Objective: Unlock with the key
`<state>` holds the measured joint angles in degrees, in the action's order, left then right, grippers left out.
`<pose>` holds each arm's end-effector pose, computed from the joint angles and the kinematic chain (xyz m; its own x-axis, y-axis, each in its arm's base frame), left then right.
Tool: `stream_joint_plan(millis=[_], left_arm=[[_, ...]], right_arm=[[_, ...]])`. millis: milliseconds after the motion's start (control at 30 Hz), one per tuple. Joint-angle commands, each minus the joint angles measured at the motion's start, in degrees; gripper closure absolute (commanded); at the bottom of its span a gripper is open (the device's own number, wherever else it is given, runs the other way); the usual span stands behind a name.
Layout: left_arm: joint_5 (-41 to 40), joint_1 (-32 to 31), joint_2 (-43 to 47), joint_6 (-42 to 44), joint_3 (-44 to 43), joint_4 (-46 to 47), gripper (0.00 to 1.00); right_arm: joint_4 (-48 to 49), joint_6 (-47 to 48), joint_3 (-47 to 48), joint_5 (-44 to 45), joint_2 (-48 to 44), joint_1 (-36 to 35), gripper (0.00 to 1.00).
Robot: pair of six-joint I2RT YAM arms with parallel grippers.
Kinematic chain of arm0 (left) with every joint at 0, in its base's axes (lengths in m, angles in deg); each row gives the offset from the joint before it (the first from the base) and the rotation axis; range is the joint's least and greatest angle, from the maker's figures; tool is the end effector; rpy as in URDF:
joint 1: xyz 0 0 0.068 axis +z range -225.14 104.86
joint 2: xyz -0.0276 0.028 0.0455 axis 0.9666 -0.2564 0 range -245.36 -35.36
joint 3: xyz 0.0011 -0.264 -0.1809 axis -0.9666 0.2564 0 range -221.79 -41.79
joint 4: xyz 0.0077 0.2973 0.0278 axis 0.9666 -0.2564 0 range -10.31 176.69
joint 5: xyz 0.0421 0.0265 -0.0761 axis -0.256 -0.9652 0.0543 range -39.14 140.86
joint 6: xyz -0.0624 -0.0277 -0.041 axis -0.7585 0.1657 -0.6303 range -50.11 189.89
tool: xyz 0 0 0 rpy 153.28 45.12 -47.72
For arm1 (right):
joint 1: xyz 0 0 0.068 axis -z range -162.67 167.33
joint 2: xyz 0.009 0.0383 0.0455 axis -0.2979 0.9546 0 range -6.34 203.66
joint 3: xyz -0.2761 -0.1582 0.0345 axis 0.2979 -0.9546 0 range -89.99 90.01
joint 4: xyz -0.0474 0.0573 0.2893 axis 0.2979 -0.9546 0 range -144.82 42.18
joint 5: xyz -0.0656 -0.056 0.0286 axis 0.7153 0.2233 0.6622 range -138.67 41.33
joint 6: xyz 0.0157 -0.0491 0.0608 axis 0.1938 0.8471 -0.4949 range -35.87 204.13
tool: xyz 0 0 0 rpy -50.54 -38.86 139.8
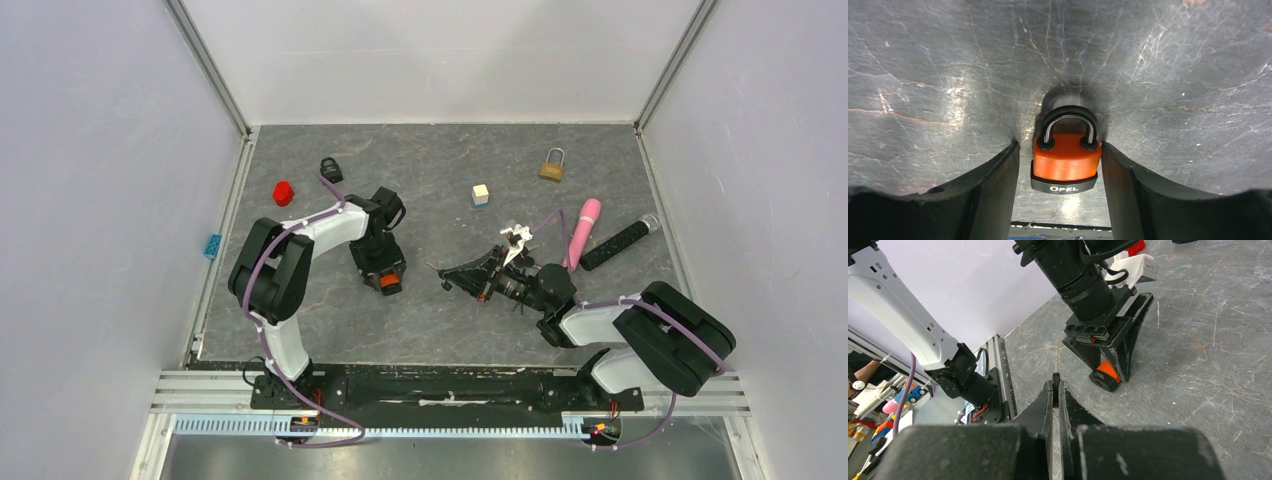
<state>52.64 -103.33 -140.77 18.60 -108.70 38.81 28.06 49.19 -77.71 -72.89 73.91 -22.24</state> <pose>0.3269 -0.1776 0.1425 -0.9199 -0.3919 -0.0154 -0.3900 0.9182 -0.0688 0.1860 0.1903 0.1992 -0.4252 0.3263 -0.8442 -0.7938 0.3138 0.5210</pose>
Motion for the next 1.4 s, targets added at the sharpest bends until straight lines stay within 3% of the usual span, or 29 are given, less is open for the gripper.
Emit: stream_joint_plan(millis=[0,267,333,500,633,833,967,1367], left_arm=[[-4.6,0.0,-1.5,2.0,-1.9,1.8,0.34],[-4.8,-0.1,-2.1,2.2,-1.8,2.6,0.39],[-4.4,-0.4,-2.2,2.0,-1.6,2.6,0.48],[-6.1,-2.5,-0.3,1.2,-3.7,-1.1,0.83],[-13.9,-5.9,2.5,0.9,-8.9,-7.0,0.98],[-34.9,-14.1,0.9,1.0,-21.7,-20.8,0.98],[-45.8,-17.2,-1.0,-0.6,-25.6,-27.9,0.98],[-49.2,-18.3,0.8,-1.2,-29.2,-28.9,0.98]], right_arm=[[3.5,-0.3,-0.4,-0.8,0.6,0.1,1.00],[3.9,-0.6,-0.2,-1.0,1.1,0.1,1.00],[3.8,-0.6,-0.3,-0.9,1.2,0.2,1.00],[3.8,-0.6,-0.4,-0.8,1.4,0.2,1.00],[4.0,-0.8,-0.3,-0.8,1.6,0.1,1.00],[4.1,-1.3,-0.8,-0.3,1.2,0.1,1.00],[3.7,-1.7,-1.6,0.4,0.4,0.0,1.00],[-9.0,3.6,-2.1,5.6,-7.4,-2.3,1.00]])
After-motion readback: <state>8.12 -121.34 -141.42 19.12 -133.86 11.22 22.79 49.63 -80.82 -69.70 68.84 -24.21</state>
